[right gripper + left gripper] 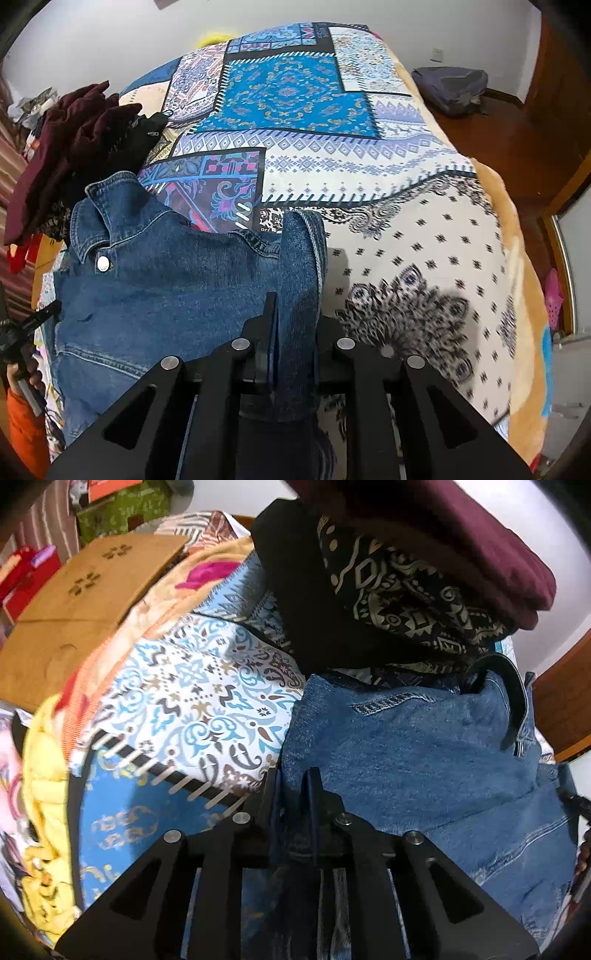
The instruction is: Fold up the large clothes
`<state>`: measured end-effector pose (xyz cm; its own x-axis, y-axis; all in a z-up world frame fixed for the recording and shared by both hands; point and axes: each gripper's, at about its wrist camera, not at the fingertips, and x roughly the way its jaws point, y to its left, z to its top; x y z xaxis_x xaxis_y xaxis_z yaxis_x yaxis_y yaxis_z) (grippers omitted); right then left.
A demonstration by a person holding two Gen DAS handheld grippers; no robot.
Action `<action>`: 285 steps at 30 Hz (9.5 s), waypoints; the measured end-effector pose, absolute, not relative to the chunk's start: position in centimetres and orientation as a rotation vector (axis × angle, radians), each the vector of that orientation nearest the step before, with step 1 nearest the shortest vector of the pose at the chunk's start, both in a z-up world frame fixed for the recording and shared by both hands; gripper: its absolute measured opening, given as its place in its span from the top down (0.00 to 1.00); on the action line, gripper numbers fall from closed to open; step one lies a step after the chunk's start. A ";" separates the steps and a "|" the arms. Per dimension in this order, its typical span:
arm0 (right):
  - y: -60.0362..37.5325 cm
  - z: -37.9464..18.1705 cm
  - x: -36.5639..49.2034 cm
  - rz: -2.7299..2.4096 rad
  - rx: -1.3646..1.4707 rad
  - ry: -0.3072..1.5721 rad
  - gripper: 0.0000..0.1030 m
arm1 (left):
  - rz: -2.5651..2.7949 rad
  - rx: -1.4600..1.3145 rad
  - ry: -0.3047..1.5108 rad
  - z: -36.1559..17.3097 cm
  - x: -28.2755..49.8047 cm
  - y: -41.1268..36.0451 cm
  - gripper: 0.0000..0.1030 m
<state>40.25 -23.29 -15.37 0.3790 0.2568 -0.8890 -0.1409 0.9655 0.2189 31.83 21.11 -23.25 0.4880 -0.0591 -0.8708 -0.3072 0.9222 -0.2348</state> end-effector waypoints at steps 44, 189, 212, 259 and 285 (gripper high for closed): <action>-24.1 -15.9 17.1 0.341 0.054 1.094 0.42 | -0.072 -0.763 1.148 -27.5 9.8 19.6 0.47; -17.4 -11.0 28.0 0.454 -0.041 0.979 0.62 | -0.077 -0.045 0.969 -16.8 24.4 9.8 0.51; -9.0 -13.8 36.6 0.393 -0.091 1.017 0.59 | 0.103 -0.028 0.941 -17.9 36.8 11.3 0.50; -14.3 -13.5 26.0 0.345 -0.140 0.972 0.46 | 0.235 -0.766 0.999 -24.6 18.3 19.1 0.31; -13.8 -13.5 26.1 0.360 -0.111 0.983 0.36 | 0.179 -0.870 0.905 -23.8 23.4 16.6 0.64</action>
<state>26.15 -13.76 -13.52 0.5006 0.2469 -0.8298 -0.3467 0.9354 0.0691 23.36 16.60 -23.83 0.6288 -0.2092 -0.7489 -0.4780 0.6557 -0.5845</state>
